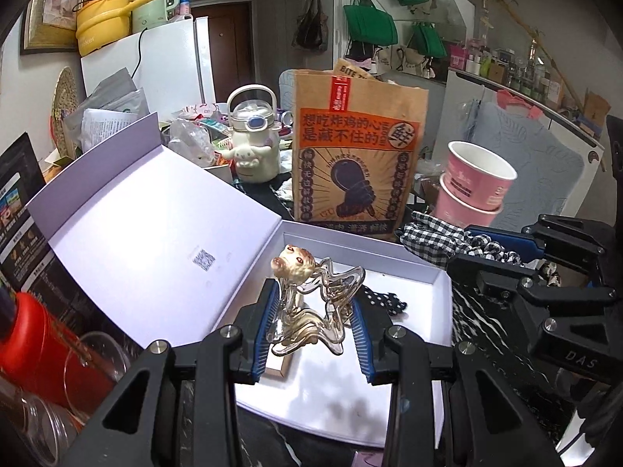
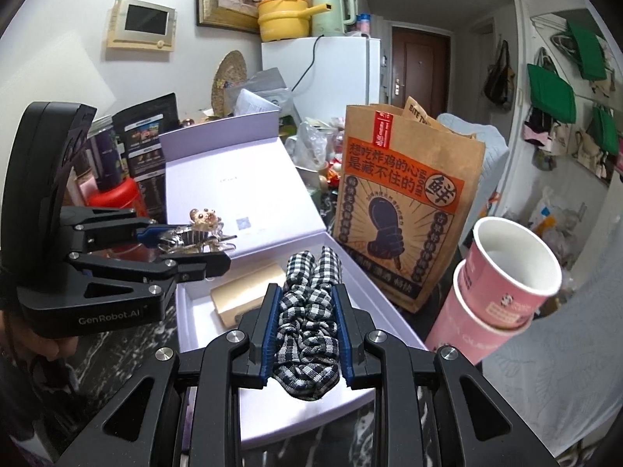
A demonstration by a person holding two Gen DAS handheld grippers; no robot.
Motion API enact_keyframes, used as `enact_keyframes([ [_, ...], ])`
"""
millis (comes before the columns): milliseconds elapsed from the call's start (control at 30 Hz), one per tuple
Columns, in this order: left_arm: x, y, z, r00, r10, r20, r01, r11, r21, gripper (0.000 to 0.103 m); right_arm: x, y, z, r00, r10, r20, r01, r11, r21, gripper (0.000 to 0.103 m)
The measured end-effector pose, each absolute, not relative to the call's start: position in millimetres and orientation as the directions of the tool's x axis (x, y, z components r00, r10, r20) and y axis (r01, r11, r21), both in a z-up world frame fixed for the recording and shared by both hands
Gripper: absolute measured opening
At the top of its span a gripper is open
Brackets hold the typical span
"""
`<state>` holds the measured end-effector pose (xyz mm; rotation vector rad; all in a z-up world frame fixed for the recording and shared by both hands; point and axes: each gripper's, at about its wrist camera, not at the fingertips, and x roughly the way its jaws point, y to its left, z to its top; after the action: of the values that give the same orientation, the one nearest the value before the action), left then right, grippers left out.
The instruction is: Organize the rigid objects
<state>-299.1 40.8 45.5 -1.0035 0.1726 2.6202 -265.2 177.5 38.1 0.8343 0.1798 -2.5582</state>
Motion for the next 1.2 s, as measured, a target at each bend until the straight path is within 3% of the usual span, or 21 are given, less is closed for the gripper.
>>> enact_keyframes([
  [1200,-370,28,-29,-0.536,0.260,-0.803,-0.340,-0.937,-0.076,0.035,-349,163,-41,-0.578,-0.339,-0.742,0.478,-0.878,0.029,0.026],
])
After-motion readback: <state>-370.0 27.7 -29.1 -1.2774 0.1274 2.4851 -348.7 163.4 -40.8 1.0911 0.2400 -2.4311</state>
